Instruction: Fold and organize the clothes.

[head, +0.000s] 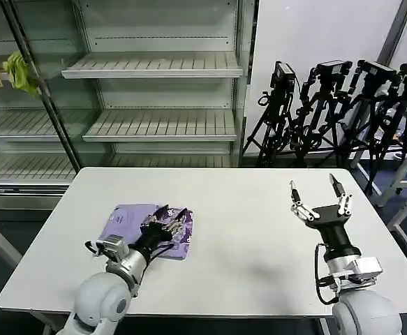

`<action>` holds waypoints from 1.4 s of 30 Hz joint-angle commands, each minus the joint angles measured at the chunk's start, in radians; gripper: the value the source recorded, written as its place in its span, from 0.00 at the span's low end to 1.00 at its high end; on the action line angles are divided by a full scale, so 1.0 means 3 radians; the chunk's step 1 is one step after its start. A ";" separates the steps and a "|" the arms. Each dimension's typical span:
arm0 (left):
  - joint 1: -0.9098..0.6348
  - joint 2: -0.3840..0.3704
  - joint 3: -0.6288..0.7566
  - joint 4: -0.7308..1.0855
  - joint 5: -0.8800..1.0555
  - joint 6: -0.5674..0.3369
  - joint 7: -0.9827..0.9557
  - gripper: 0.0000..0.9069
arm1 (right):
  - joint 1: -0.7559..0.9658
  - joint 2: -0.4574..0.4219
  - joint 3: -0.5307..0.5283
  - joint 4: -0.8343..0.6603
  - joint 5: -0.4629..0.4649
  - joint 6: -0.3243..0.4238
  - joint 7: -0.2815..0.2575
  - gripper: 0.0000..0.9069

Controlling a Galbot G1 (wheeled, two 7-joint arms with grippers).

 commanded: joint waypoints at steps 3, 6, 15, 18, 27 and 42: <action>0.0180 0.0188 -0.0601 -0.0460 0.0036 -0.0051 0.0003 1.00 | 0.0265 0.0142 -0.0920 -0.0348 0.0409 -0.0370 0.0327 1.00; 0.0287 0.0148 -0.0692 -0.0549 0.0095 -0.0050 0.0003 1.00 | 0.0367 0.0158 -0.1219 -0.0424 0.0688 -0.0572 0.0502 1.00; 0.0513 -0.0012 -0.0779 -0.0651 0.0319 -0.0079 0.0005 1.00 | 0.0668 0.0041 -0.1904 -0.0551 0.1367 -0.1127 0.0860 1.00; 0.0569 -0.0046 -0.0806 -0.0660 0.0351 -0.0100 0.0004 1.00 | 0.0739 -0.0028 -0.2075 -0.0605 0.1429 -0.1216 0.0927 1.00; 0.0685 -0.0109 -0.0836 -0.0682 0.0457 -0.0140 0.0016 1.00 | 0.0948 -0.0048 -0.2378 -0.0754 0.1500 -0.1297 0.1003 1.00; 0.0768 -0.0126 -0.0895 -0.0641 0.0511 -0.0211 0.0030 1.00 | 0.1226 0.0383 -0.2344 -0.1346 0.1647 -0.1313 0.1093 1.00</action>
